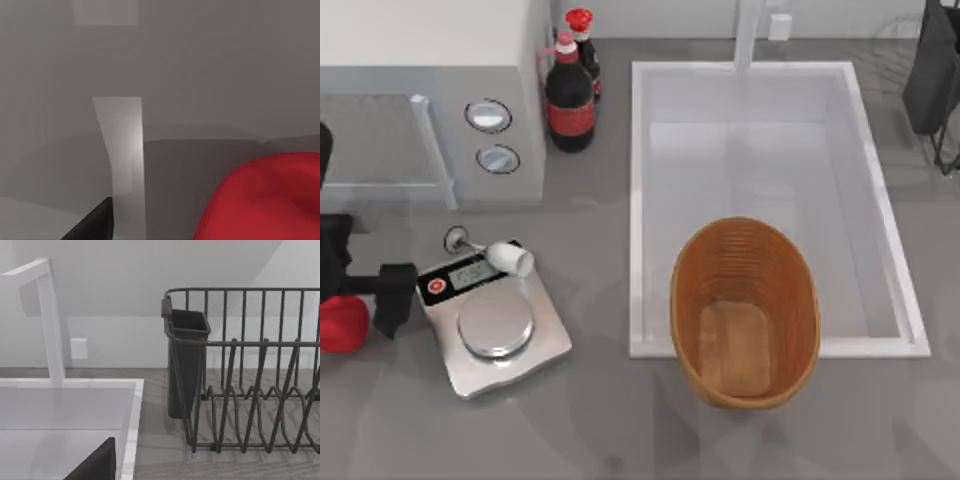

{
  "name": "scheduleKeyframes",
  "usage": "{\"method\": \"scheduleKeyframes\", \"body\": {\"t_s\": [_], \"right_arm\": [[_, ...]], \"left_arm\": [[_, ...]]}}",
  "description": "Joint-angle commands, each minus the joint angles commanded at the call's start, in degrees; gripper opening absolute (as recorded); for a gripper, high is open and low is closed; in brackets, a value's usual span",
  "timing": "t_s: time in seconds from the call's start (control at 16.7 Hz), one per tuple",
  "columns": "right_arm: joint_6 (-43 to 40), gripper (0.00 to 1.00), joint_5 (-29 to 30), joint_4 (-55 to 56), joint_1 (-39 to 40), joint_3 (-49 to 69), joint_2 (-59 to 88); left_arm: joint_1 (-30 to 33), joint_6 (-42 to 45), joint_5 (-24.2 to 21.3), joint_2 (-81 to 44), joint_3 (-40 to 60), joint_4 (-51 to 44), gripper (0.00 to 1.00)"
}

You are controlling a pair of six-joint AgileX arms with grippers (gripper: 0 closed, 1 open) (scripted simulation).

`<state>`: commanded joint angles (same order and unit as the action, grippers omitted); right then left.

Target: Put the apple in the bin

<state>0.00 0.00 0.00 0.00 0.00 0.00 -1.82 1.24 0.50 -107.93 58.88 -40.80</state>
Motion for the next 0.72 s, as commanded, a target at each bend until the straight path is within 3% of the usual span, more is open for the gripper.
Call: {"method": "scheduleKeyframes", "body": {"t_s": [0.06,0.72], "right_arm": [[0.0,1.00,0.0,0.0,0.0,0.0,0.0],[0.0,1.00,0.0,0.0,0.0,0.0,0.0]], "left_arm": [[0.0,0.0,0.0,0.0,0.0,0.0,1.00],[0.0,0.0,0.0,0.0,0.0,0.0,0.17]]}}
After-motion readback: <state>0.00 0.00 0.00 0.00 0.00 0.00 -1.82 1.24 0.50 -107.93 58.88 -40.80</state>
